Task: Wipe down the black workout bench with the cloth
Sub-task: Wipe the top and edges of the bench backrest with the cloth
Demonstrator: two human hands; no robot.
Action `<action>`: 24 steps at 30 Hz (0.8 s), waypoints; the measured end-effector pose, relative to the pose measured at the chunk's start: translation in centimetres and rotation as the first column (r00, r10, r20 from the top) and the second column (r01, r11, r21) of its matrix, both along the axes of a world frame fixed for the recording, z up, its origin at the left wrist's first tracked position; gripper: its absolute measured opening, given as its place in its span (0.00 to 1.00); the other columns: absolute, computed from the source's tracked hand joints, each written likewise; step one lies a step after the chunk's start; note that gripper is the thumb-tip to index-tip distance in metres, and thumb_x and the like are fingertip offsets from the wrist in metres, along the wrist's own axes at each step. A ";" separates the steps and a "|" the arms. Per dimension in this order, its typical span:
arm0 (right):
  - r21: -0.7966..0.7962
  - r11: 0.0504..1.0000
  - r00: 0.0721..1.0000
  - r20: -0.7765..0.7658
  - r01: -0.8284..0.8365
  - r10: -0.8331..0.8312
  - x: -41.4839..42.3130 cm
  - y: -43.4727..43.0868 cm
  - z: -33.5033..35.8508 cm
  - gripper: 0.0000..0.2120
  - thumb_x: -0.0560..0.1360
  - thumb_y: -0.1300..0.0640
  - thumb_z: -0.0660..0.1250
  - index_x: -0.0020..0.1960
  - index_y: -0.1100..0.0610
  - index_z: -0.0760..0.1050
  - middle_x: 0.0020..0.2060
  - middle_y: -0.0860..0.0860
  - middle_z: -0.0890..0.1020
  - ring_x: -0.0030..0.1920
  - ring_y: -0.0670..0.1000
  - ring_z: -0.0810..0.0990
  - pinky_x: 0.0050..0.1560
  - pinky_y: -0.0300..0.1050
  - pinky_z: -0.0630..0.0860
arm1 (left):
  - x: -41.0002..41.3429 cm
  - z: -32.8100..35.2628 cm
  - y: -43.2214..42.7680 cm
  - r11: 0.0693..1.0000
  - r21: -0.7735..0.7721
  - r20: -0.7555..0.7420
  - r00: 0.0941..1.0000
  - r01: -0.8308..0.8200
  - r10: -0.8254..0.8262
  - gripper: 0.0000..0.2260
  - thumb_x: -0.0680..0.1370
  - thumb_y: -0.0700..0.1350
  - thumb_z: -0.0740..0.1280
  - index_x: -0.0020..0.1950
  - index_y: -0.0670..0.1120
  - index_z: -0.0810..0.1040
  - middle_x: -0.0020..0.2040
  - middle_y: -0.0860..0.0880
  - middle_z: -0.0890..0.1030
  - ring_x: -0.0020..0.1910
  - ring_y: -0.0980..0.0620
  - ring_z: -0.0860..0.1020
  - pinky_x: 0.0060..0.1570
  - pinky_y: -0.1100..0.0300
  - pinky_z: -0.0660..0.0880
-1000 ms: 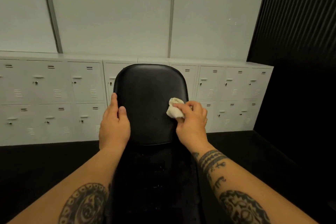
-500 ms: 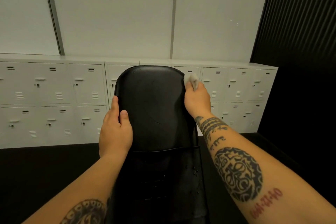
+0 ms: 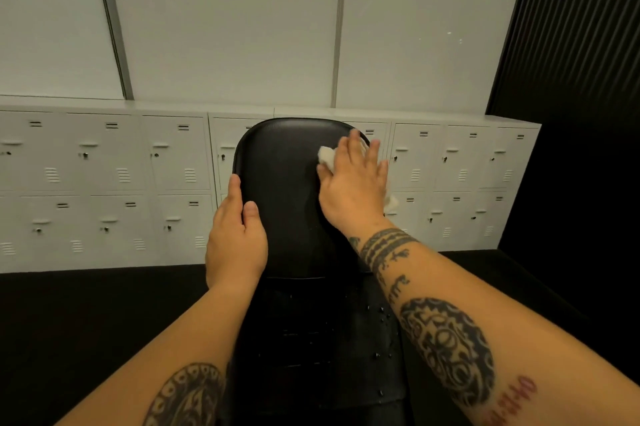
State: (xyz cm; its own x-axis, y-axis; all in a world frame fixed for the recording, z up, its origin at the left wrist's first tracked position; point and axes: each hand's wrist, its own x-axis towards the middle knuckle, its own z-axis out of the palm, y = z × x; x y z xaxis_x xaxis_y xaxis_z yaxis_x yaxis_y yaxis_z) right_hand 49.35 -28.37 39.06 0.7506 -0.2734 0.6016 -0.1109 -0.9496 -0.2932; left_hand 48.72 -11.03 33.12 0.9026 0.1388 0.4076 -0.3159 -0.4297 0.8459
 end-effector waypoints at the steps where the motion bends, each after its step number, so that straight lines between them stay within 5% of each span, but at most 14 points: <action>1: -0.087 0.996 1.000 -0.017 -0.015 0.014 0.3 0.6 0.1 0.30 0.82 0.43 0.49 0.80 0.55 0.50 0.80 0.50 0.45 0.78 0.59 0.36 0.76 0.60 0.37 | 0.1 -0.1 0.0 1.000 -0.002 0.001 1.000 0.002 -0.002 0.23 0.86 0.55 0.51 0.82 0.64 0.52 0.77 0.50 0.67 0.74 0.46 0.68 0.67 0.44 0.68; 6: -0.395 0.813 0.904 -0.171 -0.428 0.393 -1.4 1.9 -1.3 0.26 0.82 0.44 0.56 0.78 0.49 0.60 0.79 0.43 0.54 0.80 0.53 0.41 0.77 0.58 0.37 | 0.3 -0.3 0.2 0.999 -0.049 0.008 1.000 0.017 -0.017 0.22 0.86 0.54 0.51 0.81 0.65 0.54 0.77 0.50 0.68 0.74 0.46 0.68 0.68 0.46 0.67; 12: -0.314 0.660 0.725 -0.403 -0.682 0.558 -8.5 -1.9 -4.5 0.20 0.81 0.50 0.61 0.73 0.46 0.71 0.76 0.40 0.62 0.79 0.45 0.47 0.76 0.47 0.35 | 0.0 0.2 0.7 0.991 -0.088 -0.052 0.993 0.099 -0.104 0.22 0.87 0.53 0.52 0.81 0.65 0.54 0.80 0.51 0.63 0.77 0.47 0.64 0.74 0.47 0.62; 16: -0.132 0.822 0.790 -0.396 -0.554 0.469 -12.2 -5.3 -3.1 0.20 0.81 0.48 0.61 0.73 0.47 0.70 0.76 0.48 0.67 0.77 0.48 0.60 0.78 0.45 0.48 | -1.3 1.0 2.4 0.982 0.144 -0.082 0.990 0.126 -0.115 0.25 0.86 0.51 0.56 0.83 0.59 0.55 0.83 0.51 0.54 0.81 0.44 0.55 0.77 0.43 0.58; 19: 0.144 0.948 0.933 -0.187 -0.283 0.307 -13.9 -6.2 -1.3 0.17 0.82 0.49 0.61 0.69 0.49 0.74 0.70 0.52 0.74 0.68 0.56 0.73 0.66 0.48 0.69 | -3.6 0.1 4.0 0.924 0.373 0.096 0.987 0.087 -0.132 0.22 0.83 0.50 0.64 0.77 0.56 0.69 0.80 0.53 0.61 0.78 0.48 0.56 0.74 0.44 0.62; 22: 0.422 0.882 0.977 0.062 -0.212 0.205 -14.1 -5.1 -0.5 0.08 0.83 0.49 0.59 0.54 0.48 0.76 0.46 0.49 0.80 0.48 0.53 0.78 0.41 0.45 0.72 | -5.2 -1.9 4.7 0.782 0.620 0.163 0.965 0.063 -0.208 0.19 0.80 0.52 0.68 0.71 0.55 0.76 0.73 0.54 0.70 0.73 0.50 0.62 0.70 0.46 0.65; 24: 0.467 0.865 0.983 0.105 -0.185 0.153 -14.0 -4.2 -0.6 0.09 0.83 0.48 0.57 0.51 0.49 0.75 0.42 0.47 0.78 0.43 0.49 0.76 0.37 0.42 0.69 | -5.8 -2.4 4.9 0.725 0.688 0.176 0.960 0.040 -0.220 0.14 0.80 0.52 0.68 0.65 0.56 0.80 0.68 0.55 0.73 0.70 0.50 0.65 0.67 0.48 0.65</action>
